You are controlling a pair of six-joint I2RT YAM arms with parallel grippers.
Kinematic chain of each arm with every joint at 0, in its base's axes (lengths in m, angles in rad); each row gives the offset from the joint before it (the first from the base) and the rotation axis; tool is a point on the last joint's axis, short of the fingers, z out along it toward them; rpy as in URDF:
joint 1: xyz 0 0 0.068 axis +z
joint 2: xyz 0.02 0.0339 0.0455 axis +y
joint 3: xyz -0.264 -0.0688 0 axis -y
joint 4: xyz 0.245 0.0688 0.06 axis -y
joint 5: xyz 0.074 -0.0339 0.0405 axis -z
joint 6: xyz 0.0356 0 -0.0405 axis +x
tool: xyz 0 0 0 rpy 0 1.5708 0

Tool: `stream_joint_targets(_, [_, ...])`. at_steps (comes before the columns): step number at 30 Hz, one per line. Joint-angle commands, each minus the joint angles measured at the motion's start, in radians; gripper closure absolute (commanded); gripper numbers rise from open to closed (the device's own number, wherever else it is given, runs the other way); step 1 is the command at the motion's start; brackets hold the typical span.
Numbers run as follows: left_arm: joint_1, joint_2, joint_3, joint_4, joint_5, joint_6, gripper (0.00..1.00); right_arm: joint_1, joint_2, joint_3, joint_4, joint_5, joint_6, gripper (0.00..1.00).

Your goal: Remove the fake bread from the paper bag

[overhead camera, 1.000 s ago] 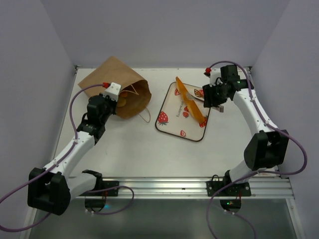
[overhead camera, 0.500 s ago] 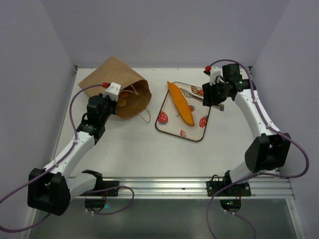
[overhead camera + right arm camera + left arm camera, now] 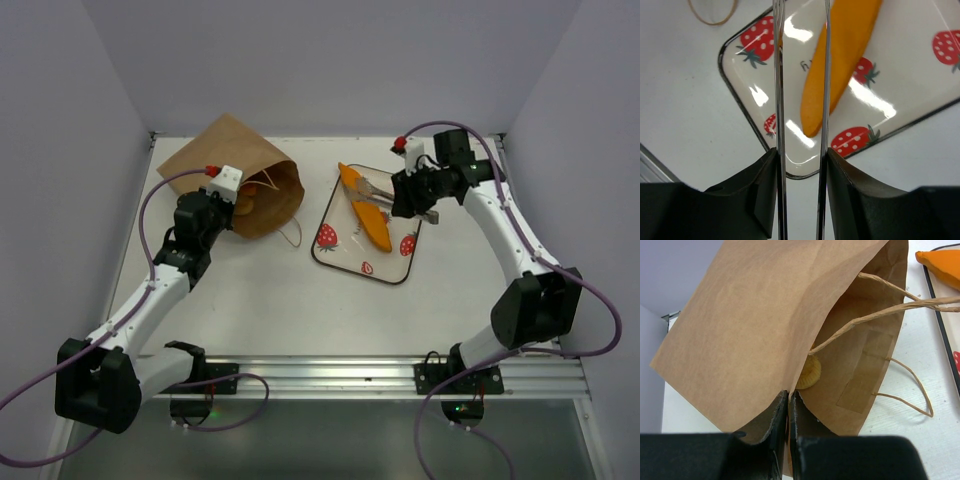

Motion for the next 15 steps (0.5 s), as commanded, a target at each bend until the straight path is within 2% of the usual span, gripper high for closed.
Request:
stream_joint_targets(1, [-0.003, -0.027, -0.009, 0.062, 0.017, -0.026, 0.91, 0.096, -0.039, 0.019, 0.002, -0.124, -0.088, 0.57])
stream_joint_targets(4, [-0.003, -0.03, -0.009, 0.059, 0.009, -0.029, 0.91, 0.222, -0.054, -0.01, 0.031, -0.147, -0.158, 0.57])
stream_joint_targets(8, [-0.003, -0.05, -0.015, 0.053, -0.014, -0.027, 0.91, 0.381, 0.0, 0.014, 0.12, -0.062, -0.185, 0.58])
stream_joint_targets(15, [-0.003, -0.087, -0.035, 0.044, -0.066, -0.015, 0.92, 0.501, 0.172, 0.113, 0.271, 0.043, -0.119, 0.59])
